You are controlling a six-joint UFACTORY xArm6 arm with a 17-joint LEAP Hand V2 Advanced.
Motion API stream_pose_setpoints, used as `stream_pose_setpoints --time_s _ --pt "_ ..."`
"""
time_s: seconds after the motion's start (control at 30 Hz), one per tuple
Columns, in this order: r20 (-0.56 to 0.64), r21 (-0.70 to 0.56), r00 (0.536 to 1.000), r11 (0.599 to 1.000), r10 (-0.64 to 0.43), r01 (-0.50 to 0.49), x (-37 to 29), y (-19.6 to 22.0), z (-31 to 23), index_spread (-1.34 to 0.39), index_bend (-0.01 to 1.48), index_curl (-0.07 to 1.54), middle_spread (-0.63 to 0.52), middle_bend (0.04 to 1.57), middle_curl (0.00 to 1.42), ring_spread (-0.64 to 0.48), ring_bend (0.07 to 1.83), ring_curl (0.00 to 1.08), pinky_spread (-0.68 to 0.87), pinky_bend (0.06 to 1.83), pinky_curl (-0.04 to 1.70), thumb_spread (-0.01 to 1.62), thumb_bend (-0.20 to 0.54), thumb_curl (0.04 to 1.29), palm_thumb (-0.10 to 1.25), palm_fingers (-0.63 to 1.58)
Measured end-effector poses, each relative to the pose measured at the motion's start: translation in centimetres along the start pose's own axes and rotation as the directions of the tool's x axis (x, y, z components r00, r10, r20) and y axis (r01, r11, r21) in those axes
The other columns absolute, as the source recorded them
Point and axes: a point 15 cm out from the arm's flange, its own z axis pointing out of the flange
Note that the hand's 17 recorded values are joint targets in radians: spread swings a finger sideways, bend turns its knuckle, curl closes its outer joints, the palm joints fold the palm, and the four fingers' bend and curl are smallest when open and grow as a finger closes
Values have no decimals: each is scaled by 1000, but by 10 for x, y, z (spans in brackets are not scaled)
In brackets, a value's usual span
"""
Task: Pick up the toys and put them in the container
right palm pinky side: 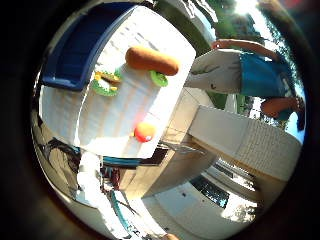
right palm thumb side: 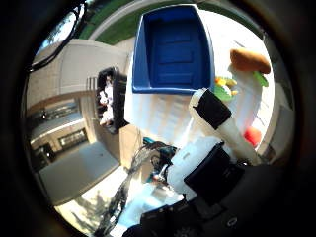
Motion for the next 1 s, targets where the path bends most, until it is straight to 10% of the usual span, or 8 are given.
stream_pose_setpoints --time_s 0.37,1.0 --pt "27 -101 967 964 251 -248 139 57 46 -152 149 354 30 164 294 270 243 333 415 321 261 1272 -20 315 681 198" --pt "16 -189 974 957 228 -221 176 97 206 -140 165 297 30 172 310 258 299 340 401 371 271 1201 -24 327 632 134"
